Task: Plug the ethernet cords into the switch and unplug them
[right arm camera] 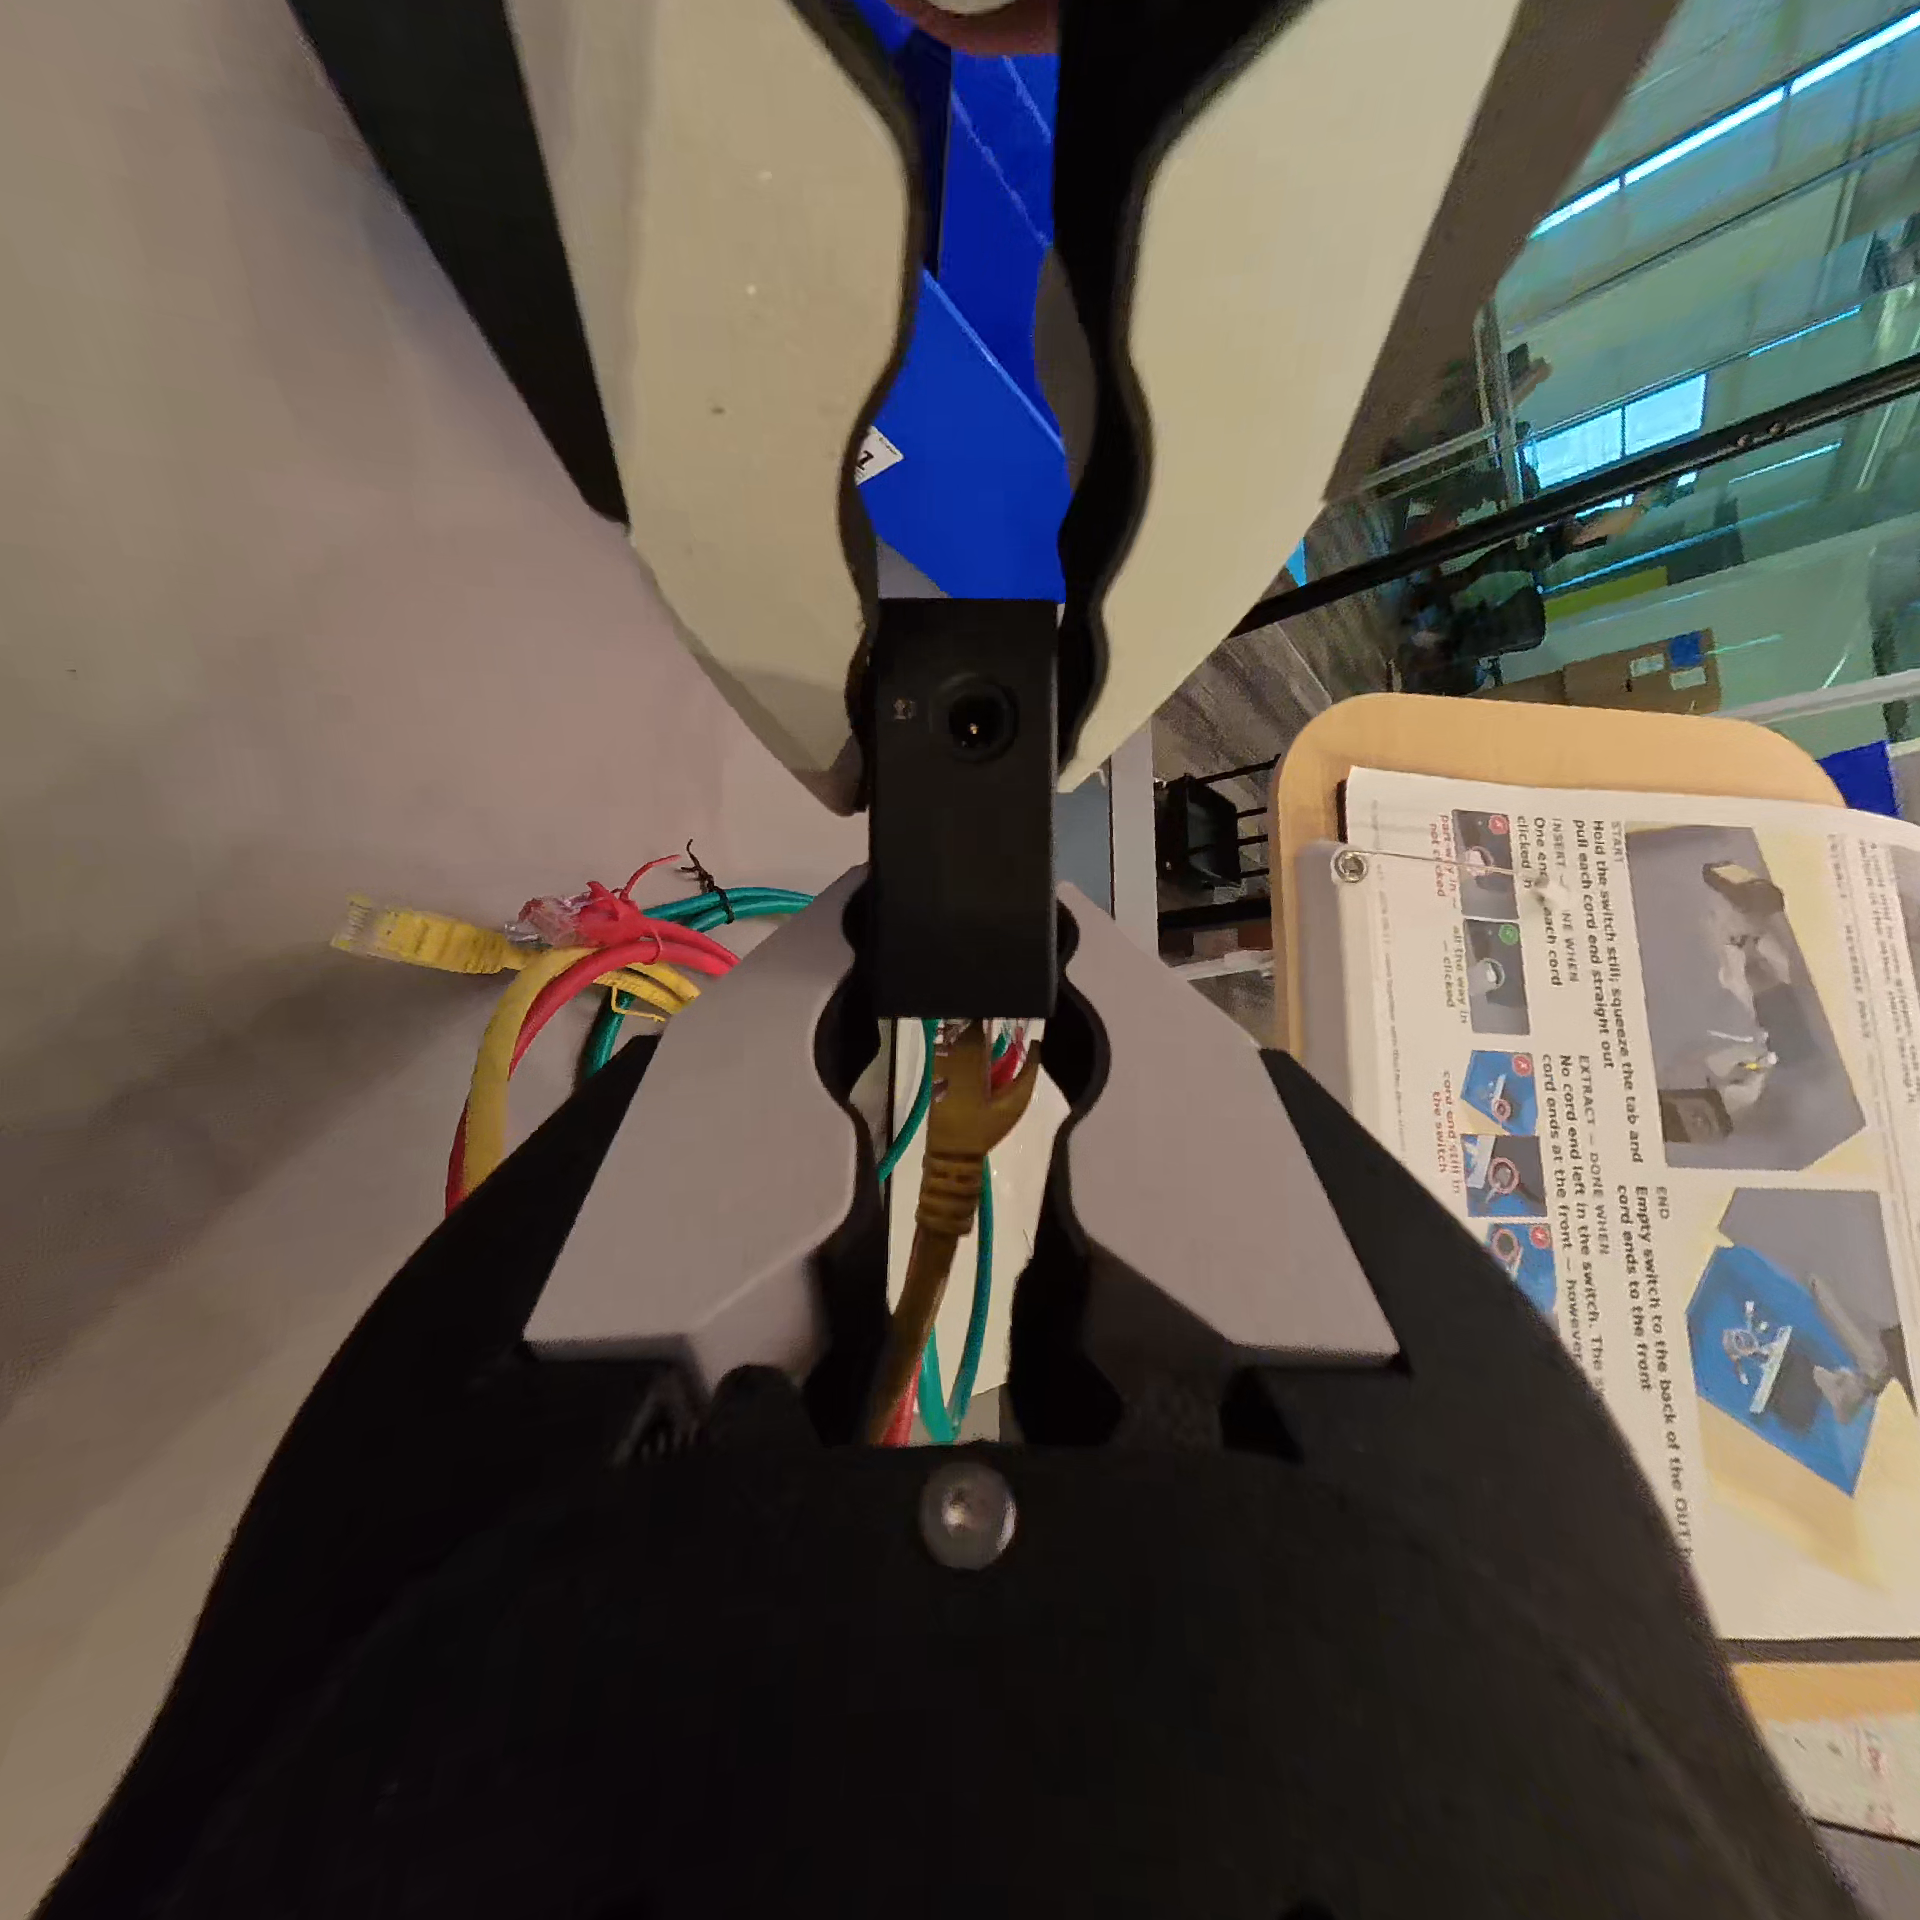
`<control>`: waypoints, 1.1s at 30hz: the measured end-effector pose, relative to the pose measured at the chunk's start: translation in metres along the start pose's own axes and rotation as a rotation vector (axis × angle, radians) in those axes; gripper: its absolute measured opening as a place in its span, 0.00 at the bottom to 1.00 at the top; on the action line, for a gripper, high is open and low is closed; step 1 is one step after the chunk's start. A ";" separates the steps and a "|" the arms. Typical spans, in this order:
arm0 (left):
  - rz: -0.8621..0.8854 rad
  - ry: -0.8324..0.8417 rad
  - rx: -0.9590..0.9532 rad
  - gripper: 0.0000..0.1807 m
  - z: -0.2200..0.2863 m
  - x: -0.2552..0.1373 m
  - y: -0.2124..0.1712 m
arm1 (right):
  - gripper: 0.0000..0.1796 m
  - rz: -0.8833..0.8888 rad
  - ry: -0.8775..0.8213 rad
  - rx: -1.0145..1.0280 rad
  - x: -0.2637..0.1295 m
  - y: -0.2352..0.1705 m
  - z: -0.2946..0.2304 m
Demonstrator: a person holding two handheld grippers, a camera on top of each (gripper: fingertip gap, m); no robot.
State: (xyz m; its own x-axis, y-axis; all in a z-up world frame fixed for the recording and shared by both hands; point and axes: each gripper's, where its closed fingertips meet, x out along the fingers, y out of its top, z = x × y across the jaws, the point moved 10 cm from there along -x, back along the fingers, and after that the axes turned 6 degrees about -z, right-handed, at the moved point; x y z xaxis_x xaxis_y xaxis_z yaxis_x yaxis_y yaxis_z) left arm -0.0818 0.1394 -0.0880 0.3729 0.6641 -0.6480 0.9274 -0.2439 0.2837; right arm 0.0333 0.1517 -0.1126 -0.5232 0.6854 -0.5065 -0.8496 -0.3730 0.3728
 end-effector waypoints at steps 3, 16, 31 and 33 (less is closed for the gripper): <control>-0.015 0.065 0.053 0.15 0.003 -0.002 0.004 | 0.14 0.027 -0.006 -0.005 -0.002 -0.002 0.001; 0.115 0.204 0.149 0.15 0.004 -0.019 0.012 | 0.25 0.231 0.127 0.139 -0.017 -0.020 0.016; 0.214 -0.328 -0.292 0.51 -0.039 -0.041 -0.002 | 0.13 0.067 -0.144 -0.111 -0.016 0.004 0.005; 0.179 -0.446 -0.335 0.58 -0.055 -0.043 0.000 | 0.13 0.052 -0.167 -0.145 -0.016 0.009 0.003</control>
State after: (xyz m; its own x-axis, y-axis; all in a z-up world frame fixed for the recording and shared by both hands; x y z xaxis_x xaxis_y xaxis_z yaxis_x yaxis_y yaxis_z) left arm -0.0996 0.1498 -0.0219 0.5667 0.2539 -0.7838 0.8158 -0.0399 0.5769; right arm 0.0346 0.1390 -0.0991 -0.5586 0.7524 -0.3490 -0.8287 -0.4884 0.2735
